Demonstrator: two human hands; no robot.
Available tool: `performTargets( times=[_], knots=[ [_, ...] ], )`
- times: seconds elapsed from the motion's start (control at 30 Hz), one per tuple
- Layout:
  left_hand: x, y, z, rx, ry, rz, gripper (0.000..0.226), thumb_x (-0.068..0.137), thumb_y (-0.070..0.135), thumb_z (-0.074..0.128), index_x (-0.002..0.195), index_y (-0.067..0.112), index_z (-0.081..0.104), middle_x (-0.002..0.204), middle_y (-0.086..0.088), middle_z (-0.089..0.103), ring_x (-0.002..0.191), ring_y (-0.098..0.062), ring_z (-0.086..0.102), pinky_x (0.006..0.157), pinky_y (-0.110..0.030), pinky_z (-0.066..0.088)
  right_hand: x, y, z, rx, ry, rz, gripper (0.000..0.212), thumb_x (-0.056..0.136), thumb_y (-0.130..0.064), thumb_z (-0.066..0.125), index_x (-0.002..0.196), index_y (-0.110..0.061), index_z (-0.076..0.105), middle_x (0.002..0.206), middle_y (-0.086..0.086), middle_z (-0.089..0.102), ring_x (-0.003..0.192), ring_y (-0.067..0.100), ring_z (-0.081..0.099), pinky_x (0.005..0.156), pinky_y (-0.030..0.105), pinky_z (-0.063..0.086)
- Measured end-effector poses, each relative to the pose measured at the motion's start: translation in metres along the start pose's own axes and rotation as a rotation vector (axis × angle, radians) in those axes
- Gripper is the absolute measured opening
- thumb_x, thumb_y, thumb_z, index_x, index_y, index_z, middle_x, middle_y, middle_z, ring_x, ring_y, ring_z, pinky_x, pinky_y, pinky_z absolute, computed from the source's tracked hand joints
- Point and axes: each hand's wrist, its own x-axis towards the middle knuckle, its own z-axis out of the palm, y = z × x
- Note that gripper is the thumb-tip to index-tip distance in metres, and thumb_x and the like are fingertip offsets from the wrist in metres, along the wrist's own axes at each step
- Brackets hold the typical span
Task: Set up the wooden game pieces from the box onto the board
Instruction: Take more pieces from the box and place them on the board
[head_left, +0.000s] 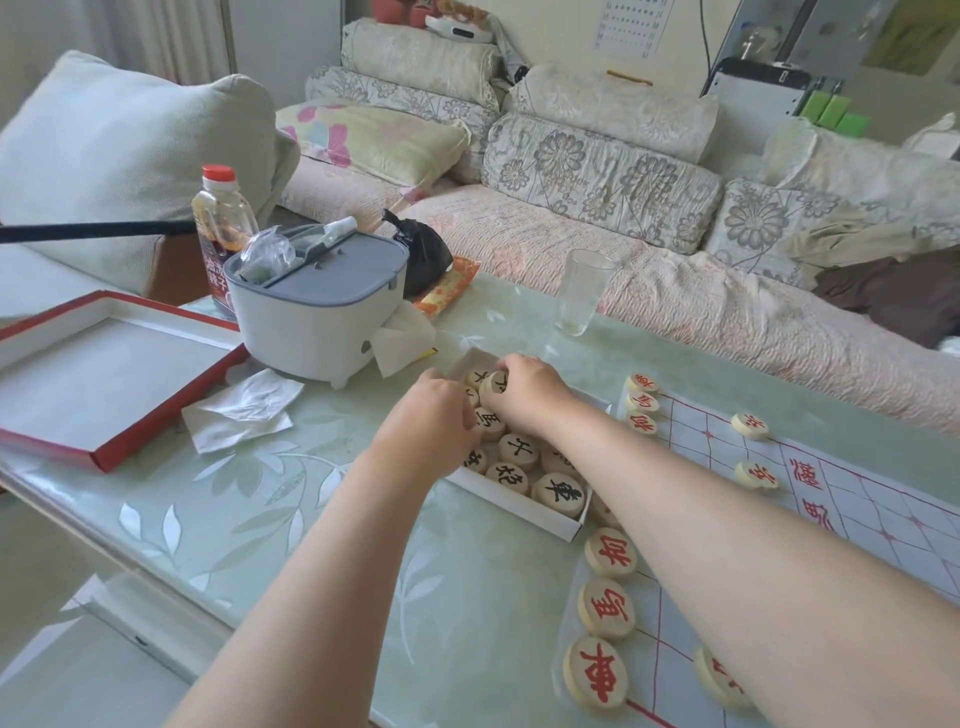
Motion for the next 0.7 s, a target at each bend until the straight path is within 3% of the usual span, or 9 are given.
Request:
performTargets(
  times=[0.1,0.27,0.43,0.57,0.7],
  knots=[
    [0.001,0.0,0.004,0.014,0.01,0.014,0.009,0.082,0.021,0.07,0.081,0.013,0.073,0.103,-0.002,0.052,0.089,-0.021,0.059,0.077,-0.027,0.05,0.002,0.001,0.002,-0.003,0.023,0.004,0.048,0.095,-0.034,0.055,0.136,-0.011,0.051,0.135,0.011,0.055,0.124,0.027,0.052,0.096,0.03,0.041],
    [0.001,0.001,0.008,0.016,0.035,0.01,0.009,0.084,0.024,0.067,0.087,0.016,0.065,0.096,0.001,0.052,0.092,-0.021,0.056,0.07,-0.025,0.043,0.0,0.002,0.002,-0.003,0.055,-0.007,0.047,0.093,-0.036,0.056,0.134,-0.012,0.053,0.131,0.01,0.057,0.121,0.027,0.054,0.097,0.033,0.044],
    [0.003,0.006,0.006,0.013,0.058,-0.011,0.03,0.083,0.04,0.064,0.107,0.024,0.055,0.098,0.006,0.054,0.088,-0.017,0.052,0.071,-0.03,0.047,-0.019,0.006,-0.019,0.039,0.082,-0.085,0.044,0.088,-0.041,0.061,0.126,-0.018,0.059,0.117,0.005,0.062,0.107,0.024,0.058,0.09,0.035,0.049],
    [0.005,0.024,0.014,-0.03,0.035,0.048,0.046,0.082,0.043,0.063,0.12,0.02,0.052,0.107,0.001,0.059,0.098,-0.02,0.054,0.079,-0.032,0.047,-0.05,0.029,-0.043,0.066,0.098,-0.139,0.025,0.089,-0.04,0.062,0.106,-0.022,0.064,0.103,0.002,0.062,0.096,0.023,0.058,0.078,0.031,0.047],
    [-0.007,0.068,0.023,-0.01,-0.013,0.129,0.052,0.085,0.042,0.06,0.128,0.013,0.053,0.116,-0.004,0.06,0.107,-0.022,0.053,0.084,-0.029,0.043,-0.095,0.068,-0.074,0.05,0.107,-0.113,0.039,0.09,-0.04,0.065,0.125,-0.022,0.06,0.116,0.001,0.061,0.107,0.018,0.055,0.085,0.026,0.04]
  ],
)
